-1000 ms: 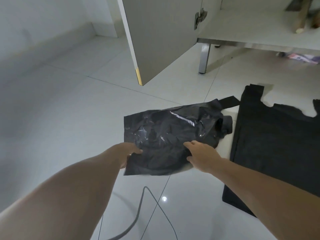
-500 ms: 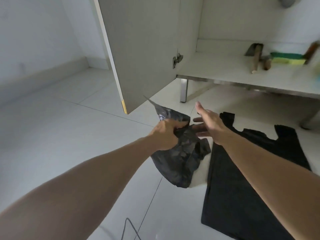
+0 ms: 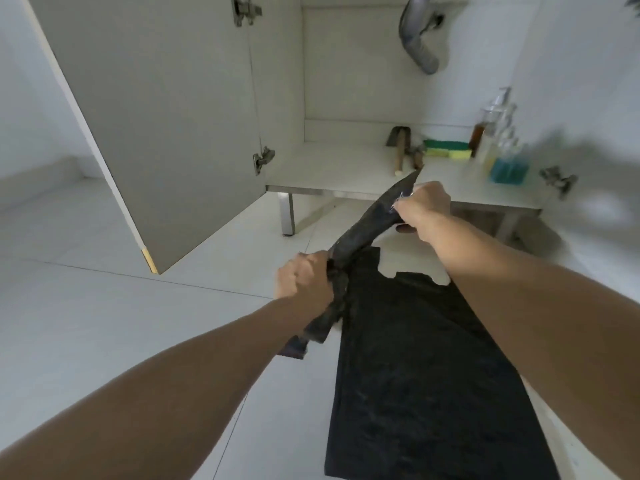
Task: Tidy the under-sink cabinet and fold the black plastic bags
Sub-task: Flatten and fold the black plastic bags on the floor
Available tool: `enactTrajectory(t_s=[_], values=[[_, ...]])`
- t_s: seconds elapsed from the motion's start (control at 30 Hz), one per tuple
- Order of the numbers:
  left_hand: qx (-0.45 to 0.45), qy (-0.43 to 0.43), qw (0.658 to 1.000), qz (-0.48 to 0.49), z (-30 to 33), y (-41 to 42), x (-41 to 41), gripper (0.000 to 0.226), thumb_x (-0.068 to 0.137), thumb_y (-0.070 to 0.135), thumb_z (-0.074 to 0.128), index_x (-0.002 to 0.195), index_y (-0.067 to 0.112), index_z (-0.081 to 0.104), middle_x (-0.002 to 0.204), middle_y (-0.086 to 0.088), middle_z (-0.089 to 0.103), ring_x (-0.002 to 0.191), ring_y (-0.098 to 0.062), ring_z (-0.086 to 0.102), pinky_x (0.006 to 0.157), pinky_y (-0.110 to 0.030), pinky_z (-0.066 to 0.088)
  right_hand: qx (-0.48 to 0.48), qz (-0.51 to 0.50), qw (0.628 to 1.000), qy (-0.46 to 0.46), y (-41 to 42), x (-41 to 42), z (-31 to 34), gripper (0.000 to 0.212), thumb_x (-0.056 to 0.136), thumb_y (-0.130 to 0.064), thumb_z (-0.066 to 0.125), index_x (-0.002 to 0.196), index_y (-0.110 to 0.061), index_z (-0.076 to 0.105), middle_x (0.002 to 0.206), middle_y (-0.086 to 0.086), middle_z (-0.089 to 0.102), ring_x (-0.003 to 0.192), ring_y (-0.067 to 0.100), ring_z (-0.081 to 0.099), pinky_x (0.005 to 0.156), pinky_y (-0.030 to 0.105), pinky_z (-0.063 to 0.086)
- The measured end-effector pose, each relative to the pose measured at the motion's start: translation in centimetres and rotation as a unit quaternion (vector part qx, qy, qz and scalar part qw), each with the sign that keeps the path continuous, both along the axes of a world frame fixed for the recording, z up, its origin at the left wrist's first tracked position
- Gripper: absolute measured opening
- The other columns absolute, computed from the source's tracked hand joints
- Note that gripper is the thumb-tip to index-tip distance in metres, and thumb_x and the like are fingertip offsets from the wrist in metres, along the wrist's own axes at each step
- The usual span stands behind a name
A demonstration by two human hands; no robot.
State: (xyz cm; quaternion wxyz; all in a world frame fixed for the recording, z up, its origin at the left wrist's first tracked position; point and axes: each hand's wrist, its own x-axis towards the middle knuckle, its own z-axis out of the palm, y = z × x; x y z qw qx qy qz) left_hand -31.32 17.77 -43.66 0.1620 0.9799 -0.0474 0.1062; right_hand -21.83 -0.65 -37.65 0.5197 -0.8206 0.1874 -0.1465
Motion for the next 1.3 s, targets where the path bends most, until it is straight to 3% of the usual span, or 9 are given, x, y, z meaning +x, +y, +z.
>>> enactTrajectory(t_s=[0.2,0.3,0.47,0.6,0.8,0.87,0.97,1.07,1.3], values=[[-0.044,-0.261,0.964,0.008,5.8,-3.3,4.5,0.025,0.077,-0.010,0.052,0.095,0.008,0.054,0.079,-0.006,0.056,0.066,-0.028,0.052,0.056,-0.032,0.033,0.298,-0.010,0.942,-0.151,-6.9,-0.5,5.5,0.012,0.090,0.004,0.061,0.093,-0.008,0.061,0.089,0.010,0.067,0.077,0.026,0.070,0.058,0.035,0.061],[-0.053,-0.332,0.941,-0.031,5.4,-4.9,5.2,0.032,0.064,-0.013,0.062,0.089,0.005,0.055,0.080,-0.009,0.059,0.070,-0.031,0.054,0.054,-0.031,0.035,0.377,-0.043,0.901,-0.208,-10.8,-3.3,5.1,0.028,0.085,0.009,0.064,0.111,0.001,0.060,0.098,0.016,0.068,0.087,0.027,0.072,0.071,0.039,0.062],[-0.011,-0.221,0.964,-0.148,-1.5,-7.6,2.9,0.025,0.079,0.004,0.067,0.102,0.008,0.060,0.104,-0.008,0.060,0.095,-0.028,0.054,0.076,-0.033,0.040,0.352,-0.149,0.913,-0.141,-16.1,-8.9,-2.0,0.040,0.080,0.005,0.070,0.117,-0.005,0.058,0.109,0.012,0.067,0.086,0.022,0.069,0.066,0.032,0.060],[0.091,-0.101,0.977,-0.165,-5.9,-8.3,1.2,0.034,0.090,0.007,0.055,0.121,0.019,0.052,0.126,0.001,0.046,0.113,-0.018,0.044,0.091,-0.026,0.036,0.347,-0.194,0.916,-0.051,-18.8,-12.9,-8.5,0.018,0.079,0.009,0.071,0.087,-0.001,0.058,0.100,0.018,0.065,0.076,0.026,0.067,0.051,0.027,0.058],[-0.004,0.076,0.995,-0.071,-10.1,-9.3,0.1,0.025,0.093,0.004,0.054,0.108,0.020,0.068,0.111,-0.002,0.053,0.081,-0.017,0.054,0.073,-0.024,0.049,0.329,-0.248,0.907,0.086,-20.5,-17.1,-16.1,0.032,0.078,0.005,0.076,0.104,0.007,0.058,0.092,0.021,0.064,0.062,0.025,0.060,0.037,0.021,0.048],[-0.250,0.165,0.953,0.048,-10.9,-9.9,-0.2,0.025,0.093,-0.002,0.052,0.096,0.013,0.072,0.096,-0.010,0.065,0.072,-0.023,0.063,0.064,-0.031,0.058,0.345,-0.245,0.901,0.100,-20.5,-17.6,-17.9,0.036,0.074,0.008,0.078,0.105,0.010,0.061,0.100,0.026,0.066,0.064,0.029,0.064,0.037,0.021,0.049],[-0.500,0.262,0.807,0.171,-11.2,-10.3,-0.8,0.014,0.089,-0.006,0.061,0.100,0.000,0.068,0.084,-0.018,0.070,0.066,-0.027,0.070,0.047,-0.029,0.058,0.354,-0.231,0.899,0.112,-20.2,-17.7,-19.0,0.031,0.070,0.010,0.080,0.096,0.007,0.063,0.099,0.023,0.067,0.070,0.032,0.066,0.042,0.026,0.054],[-0.581,0.286,0.734,0.204,-11.0,-10.0,-1.1,0.014,0.087,-0.011,0.063,0.099,-0.005,0.062,0.082,-0.021,0.067,0.067,-0.028,0.068,0.047,-0.028,0.058,0.352,-0.229,0.900,0.115,-20.2,-17.5,-19.6,0.032,0.073,0.009,0.078,0.100,0.007,0.062,0.097,0.022,0.066,0.074,0.032,0.067,0.043,0.029,0.056],[-0.587,0.308,0.713,0.231,-11.6,-8.3,-0.1,0.009,0.087,-0.004,0.055,0.090,-0.004,0.064,0.094,-0.019,0.071,0.079,-0.031,0.071,0.076,-0.047,0.060,0.285,-0.192,0.923,0.174,-19.8,-17.9,-21.0,0.035,0.068,0.010,0.082,0.097,0.010,0.063,0.096,0.028,0.068,0.079,0.037,0.070,0.045,0.030,0.057]])
